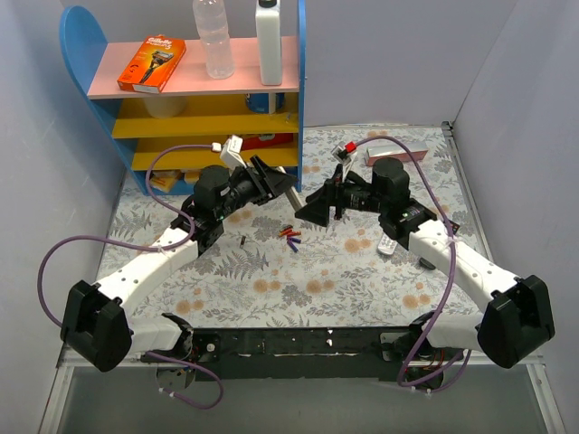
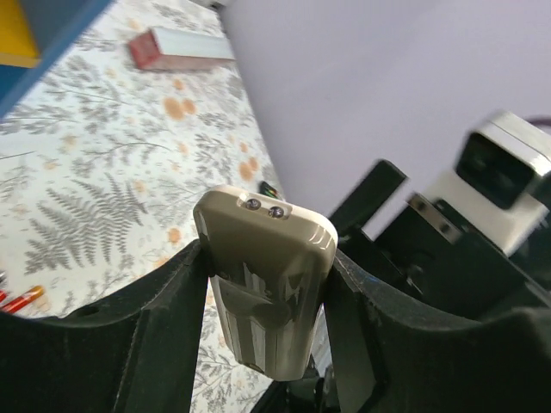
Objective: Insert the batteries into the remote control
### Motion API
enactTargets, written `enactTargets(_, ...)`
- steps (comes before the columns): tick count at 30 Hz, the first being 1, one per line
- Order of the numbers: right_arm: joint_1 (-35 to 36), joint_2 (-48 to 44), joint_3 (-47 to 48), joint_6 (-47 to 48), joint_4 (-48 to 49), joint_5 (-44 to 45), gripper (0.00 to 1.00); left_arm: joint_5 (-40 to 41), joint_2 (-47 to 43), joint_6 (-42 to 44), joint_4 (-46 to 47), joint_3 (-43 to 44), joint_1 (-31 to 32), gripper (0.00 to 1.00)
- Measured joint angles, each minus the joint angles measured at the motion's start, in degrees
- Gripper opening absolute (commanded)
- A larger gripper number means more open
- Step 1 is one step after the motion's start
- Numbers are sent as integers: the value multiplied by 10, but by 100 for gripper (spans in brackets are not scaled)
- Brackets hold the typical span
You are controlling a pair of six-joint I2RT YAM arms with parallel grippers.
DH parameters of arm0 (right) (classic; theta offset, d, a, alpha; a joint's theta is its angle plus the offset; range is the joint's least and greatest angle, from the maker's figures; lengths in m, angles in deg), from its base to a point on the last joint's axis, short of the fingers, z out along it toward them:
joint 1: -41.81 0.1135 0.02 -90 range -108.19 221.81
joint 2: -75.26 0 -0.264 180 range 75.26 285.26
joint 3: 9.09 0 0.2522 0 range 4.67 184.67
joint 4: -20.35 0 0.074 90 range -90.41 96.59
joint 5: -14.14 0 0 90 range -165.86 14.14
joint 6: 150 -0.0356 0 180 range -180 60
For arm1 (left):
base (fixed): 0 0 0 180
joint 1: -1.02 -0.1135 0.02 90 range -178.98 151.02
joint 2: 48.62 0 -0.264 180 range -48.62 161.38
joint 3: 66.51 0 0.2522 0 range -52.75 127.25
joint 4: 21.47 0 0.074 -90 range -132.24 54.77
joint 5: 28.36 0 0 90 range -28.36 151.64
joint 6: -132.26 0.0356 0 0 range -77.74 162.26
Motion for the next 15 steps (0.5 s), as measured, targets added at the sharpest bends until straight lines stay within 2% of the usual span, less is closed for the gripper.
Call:
enactTargets(8,82,-16,12,85,-51,212,86,117,0,-6,-146,52,0,0)
enactTargets(15,125,-4,15,123,-36,308,78,144,0,-5,-186,56,0,0)
